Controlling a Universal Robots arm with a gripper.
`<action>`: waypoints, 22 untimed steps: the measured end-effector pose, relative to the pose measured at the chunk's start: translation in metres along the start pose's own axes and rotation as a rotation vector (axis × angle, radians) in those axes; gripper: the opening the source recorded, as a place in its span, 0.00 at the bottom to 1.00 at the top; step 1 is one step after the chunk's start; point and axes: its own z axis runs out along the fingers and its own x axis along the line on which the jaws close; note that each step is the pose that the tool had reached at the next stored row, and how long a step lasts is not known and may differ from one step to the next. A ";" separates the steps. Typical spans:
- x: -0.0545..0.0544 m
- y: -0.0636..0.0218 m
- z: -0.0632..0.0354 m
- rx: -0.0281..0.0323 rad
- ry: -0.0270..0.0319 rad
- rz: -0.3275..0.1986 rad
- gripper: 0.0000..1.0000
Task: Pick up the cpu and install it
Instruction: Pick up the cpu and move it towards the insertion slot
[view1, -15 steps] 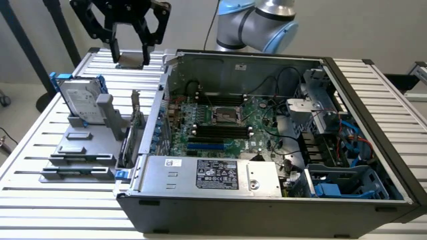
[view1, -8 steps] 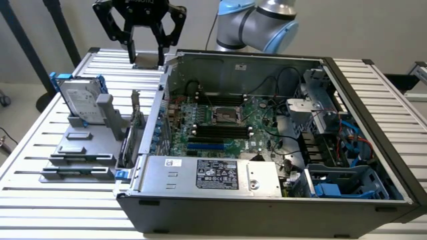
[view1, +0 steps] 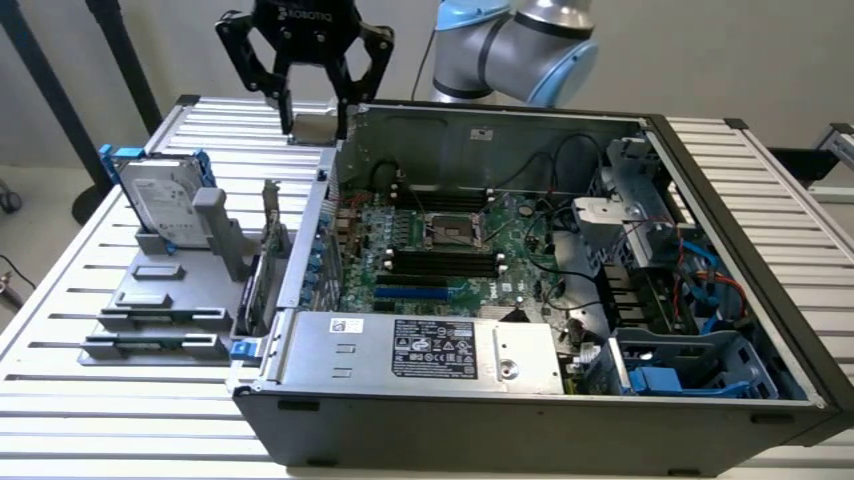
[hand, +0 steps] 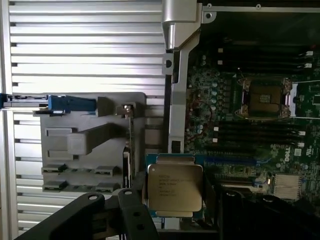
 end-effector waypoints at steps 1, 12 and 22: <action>-0.005 0.0017 0.0006 0.0001 0.0001 0.000 0.55; -0.056 0.0126 0.0078 0.0000 0.0000 0.000 0.55; -0.101 0.0127 0.0092 -0.0012 0.0001 0.000 0.55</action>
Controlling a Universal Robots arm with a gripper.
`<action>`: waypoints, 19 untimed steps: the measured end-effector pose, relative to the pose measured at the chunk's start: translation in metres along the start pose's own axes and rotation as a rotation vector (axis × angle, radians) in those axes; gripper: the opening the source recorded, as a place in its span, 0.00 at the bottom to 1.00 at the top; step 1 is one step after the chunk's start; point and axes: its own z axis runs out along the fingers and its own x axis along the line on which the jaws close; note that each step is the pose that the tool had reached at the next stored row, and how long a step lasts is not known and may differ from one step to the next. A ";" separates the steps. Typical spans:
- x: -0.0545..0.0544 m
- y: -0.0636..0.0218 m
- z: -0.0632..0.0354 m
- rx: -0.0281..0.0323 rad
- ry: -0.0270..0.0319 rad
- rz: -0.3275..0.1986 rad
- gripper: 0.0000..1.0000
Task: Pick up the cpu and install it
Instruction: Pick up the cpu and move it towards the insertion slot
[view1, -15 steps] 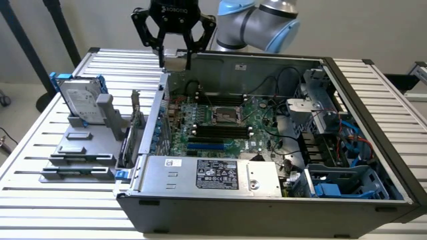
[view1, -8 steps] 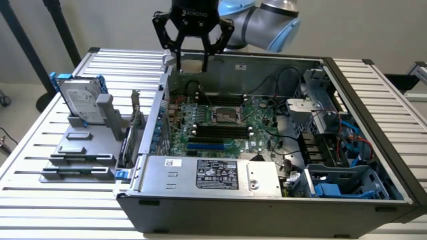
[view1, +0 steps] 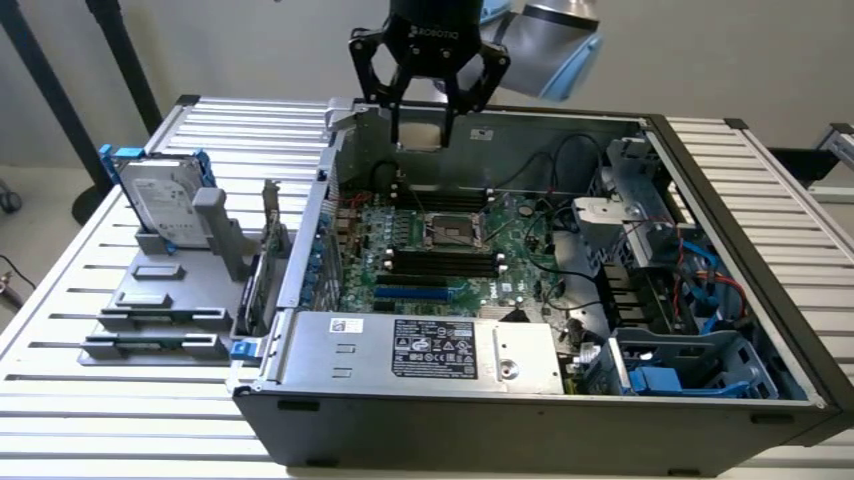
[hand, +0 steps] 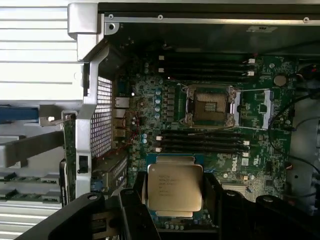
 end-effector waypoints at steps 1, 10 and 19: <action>-0.005 0.0004 0.0007 -0.0002 -0.0001 0.000 0.55; -0.038 0.0175 0.0144 -0.0001 0.0001 0.000 0.55; -0.048 0.0346 0.0303 -0.0001 0.0008 0.001 0.55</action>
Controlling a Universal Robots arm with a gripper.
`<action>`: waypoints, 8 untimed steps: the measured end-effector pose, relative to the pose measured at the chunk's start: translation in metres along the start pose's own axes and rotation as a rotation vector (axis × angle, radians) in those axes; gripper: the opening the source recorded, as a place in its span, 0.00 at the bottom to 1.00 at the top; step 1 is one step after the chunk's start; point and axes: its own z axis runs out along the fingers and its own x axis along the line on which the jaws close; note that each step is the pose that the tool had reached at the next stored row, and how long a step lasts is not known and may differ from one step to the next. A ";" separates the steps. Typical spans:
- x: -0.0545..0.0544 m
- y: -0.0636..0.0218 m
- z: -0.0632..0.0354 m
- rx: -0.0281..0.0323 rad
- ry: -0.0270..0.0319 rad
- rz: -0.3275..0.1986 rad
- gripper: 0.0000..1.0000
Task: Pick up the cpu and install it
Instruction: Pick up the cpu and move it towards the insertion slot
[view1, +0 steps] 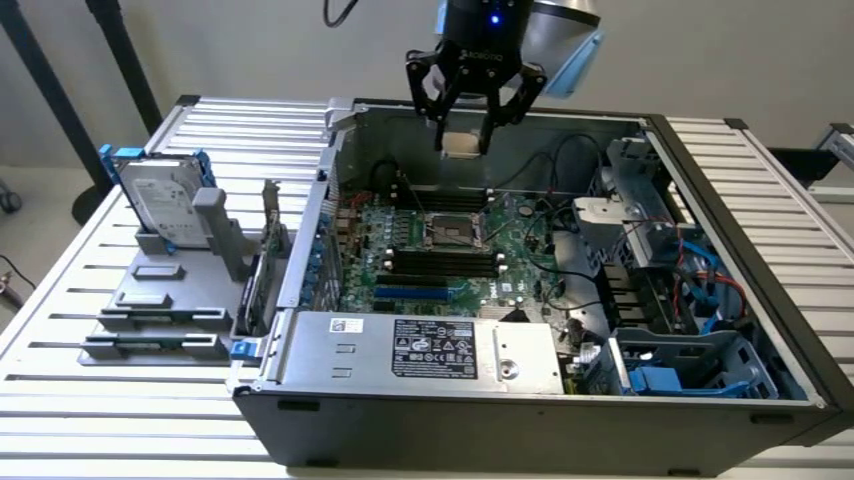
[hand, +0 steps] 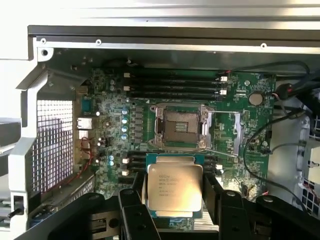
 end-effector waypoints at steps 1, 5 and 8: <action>-0.001 0.0013 0.0017 -0.0001 0.0000 0.001 0.55; -0.004 0.0057 0.0088 -0.0003 0.0001 0.005 0.55; -0.006 0.0086 0.0142 -0.0006 0.0001 0.009 0.55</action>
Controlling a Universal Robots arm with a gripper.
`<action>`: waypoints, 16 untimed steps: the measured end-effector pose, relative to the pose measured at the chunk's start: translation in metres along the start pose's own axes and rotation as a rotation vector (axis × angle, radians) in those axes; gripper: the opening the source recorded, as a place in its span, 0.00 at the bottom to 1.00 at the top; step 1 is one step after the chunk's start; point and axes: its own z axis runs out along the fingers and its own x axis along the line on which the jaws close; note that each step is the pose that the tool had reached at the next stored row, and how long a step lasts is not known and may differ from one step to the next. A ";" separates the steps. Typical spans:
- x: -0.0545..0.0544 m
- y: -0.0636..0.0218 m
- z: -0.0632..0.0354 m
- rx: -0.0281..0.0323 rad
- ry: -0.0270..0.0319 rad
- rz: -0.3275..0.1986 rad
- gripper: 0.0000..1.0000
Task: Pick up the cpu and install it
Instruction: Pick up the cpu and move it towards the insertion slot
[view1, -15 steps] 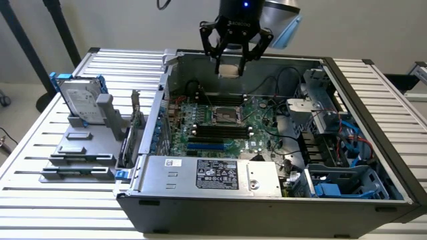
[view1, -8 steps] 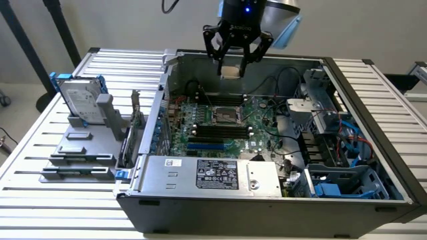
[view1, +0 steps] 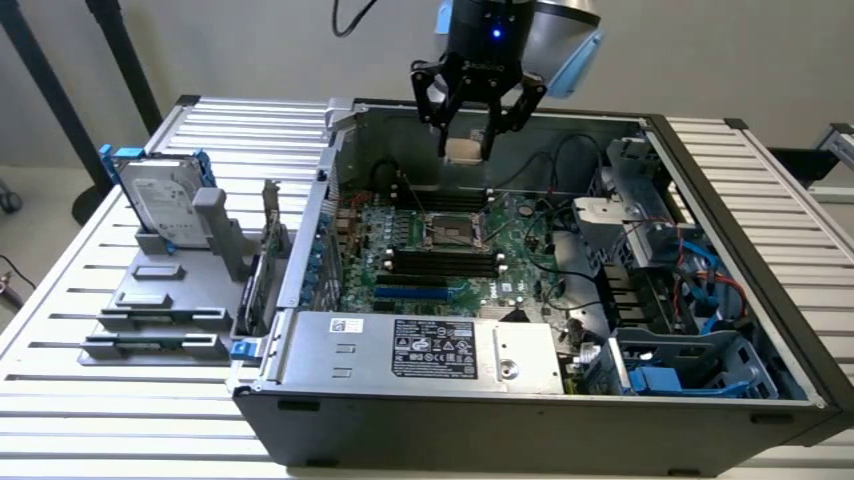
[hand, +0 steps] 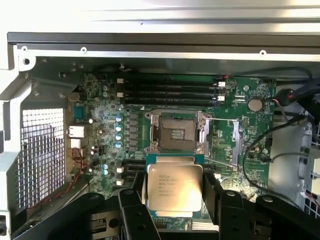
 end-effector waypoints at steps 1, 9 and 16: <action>-0.001 0.0010 0.0018 -0.0001 0.0000 0.002 0.55; -0.006 0.0076 0.0160 -0.0012 0.0000 0.014 0.55; -0.008 0.0129 0.0268 -0.0056 0.0000 0.022 0.55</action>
